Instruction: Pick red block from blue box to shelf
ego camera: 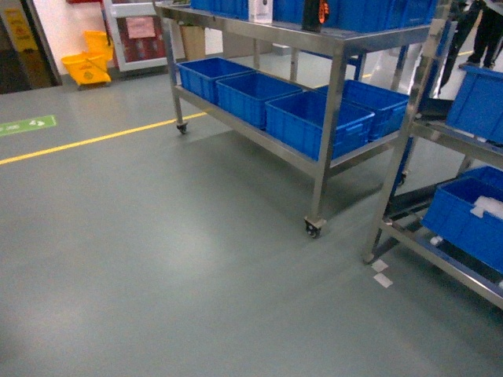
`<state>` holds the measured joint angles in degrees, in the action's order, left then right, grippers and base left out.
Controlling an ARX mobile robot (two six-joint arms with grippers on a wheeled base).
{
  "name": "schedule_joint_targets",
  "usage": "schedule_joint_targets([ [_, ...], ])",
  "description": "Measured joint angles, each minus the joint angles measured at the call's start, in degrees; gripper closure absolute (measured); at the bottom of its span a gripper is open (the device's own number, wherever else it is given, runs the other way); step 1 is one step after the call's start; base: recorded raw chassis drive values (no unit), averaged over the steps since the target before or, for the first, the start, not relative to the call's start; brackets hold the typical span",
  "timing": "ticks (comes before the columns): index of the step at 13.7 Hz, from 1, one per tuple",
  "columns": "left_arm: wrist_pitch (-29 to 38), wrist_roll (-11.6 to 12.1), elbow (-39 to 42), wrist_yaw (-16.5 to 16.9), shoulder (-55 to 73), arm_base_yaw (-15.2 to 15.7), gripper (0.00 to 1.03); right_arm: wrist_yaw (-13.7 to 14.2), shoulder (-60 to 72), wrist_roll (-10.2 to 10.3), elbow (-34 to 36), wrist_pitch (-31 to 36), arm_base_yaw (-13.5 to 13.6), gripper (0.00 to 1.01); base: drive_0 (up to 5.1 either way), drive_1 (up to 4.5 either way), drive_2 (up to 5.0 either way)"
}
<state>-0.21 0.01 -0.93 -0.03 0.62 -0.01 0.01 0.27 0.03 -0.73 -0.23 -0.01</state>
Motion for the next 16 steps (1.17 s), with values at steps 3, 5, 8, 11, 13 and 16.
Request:
schedule_joint_targets([
  [3,0.0,0.0,0.0,0.0,0.0,0.0,0.05,0.0,0.0,0.0,0.0,0.0,0.0,0.74,-1.6,-1.61,-1.6],
  [5,0.0,0.0,0.0,0.0,0.0,0.0,0.05,0.0,0.0,0.0,0.0,0.0,0.0,0.74,-1.6,-1.57,-1.6],
  [8,0.0,0.0,0.0,0.0,0.0,0.0,0.05,0.0,0.0,0.0,0.0,0.0,0.0,0.74,-1.6,-1.64,-1.6],
  [11,0.0,0.0,0.0,0.0,0.0,0.0,0.05,0.0,0.0,0.0,0.0,0.0,0.0,0.74,-1.6,-1.61,-1.6],
  [13,0.0,0.0,0.0,0.0,0.0,0.0,0.05,0.0,0.0,0.0,0.0,0.0,0.0,0.74,-1.5,-1.51,-1.5],
  [16,0.0,0.0,0.0,0.0,0.0,0.0,0.05,0.0,0.0,0.0,0.0,0.0,0.0,0.74,-1.6,-1.58,-1.6],
])
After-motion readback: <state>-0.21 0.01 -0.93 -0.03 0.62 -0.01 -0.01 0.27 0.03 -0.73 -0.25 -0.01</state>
